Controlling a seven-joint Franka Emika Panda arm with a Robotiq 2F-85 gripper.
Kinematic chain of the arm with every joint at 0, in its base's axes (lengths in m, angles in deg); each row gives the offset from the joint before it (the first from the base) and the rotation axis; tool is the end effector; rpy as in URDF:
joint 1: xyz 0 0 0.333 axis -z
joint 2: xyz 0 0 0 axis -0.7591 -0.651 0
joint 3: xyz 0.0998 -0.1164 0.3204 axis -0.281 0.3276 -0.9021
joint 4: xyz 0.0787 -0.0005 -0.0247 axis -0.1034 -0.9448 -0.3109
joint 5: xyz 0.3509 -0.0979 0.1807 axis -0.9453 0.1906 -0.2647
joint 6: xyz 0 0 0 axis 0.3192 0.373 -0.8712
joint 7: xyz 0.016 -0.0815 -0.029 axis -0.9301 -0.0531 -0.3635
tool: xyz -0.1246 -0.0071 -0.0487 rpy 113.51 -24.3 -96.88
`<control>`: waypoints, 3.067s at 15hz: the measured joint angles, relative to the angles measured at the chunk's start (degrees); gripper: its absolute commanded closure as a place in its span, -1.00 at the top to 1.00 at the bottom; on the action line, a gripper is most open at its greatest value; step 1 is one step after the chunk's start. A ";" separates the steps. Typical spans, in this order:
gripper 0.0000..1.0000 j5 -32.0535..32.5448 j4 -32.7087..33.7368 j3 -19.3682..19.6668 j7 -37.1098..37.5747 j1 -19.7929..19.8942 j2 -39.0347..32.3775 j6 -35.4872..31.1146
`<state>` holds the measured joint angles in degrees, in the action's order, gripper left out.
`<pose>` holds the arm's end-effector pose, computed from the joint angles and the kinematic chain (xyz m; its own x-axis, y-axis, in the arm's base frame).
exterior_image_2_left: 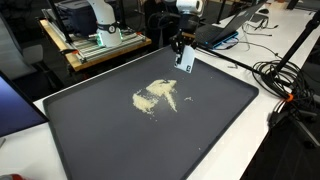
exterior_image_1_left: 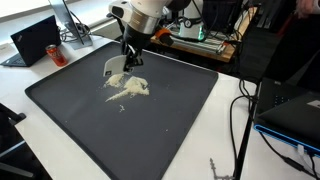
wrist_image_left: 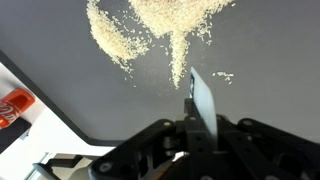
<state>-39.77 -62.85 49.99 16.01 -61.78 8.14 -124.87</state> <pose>0.6184 0.0804 0.2968 0.8747 -0.2672 0.4044 -0.4029 -0.8646 0.3003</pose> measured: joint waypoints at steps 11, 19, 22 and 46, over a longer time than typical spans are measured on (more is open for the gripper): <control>-0.98 8.83 13.47 -4.97 3.81 -7.41 -7.49 20.67; -0.98 10.17 20.32 -6.26 1.87 -8.20 -15.32 32.75; -0.98 8.75 21.65 -7.00 -0.95 -8.07 -16.46 36.90; -0.98 -16.41 25.61 -6.44 -44.73 5.71 -6.82 35.19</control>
<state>-56.18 -37.24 43.55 -28.72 -56.07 1.32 -89.67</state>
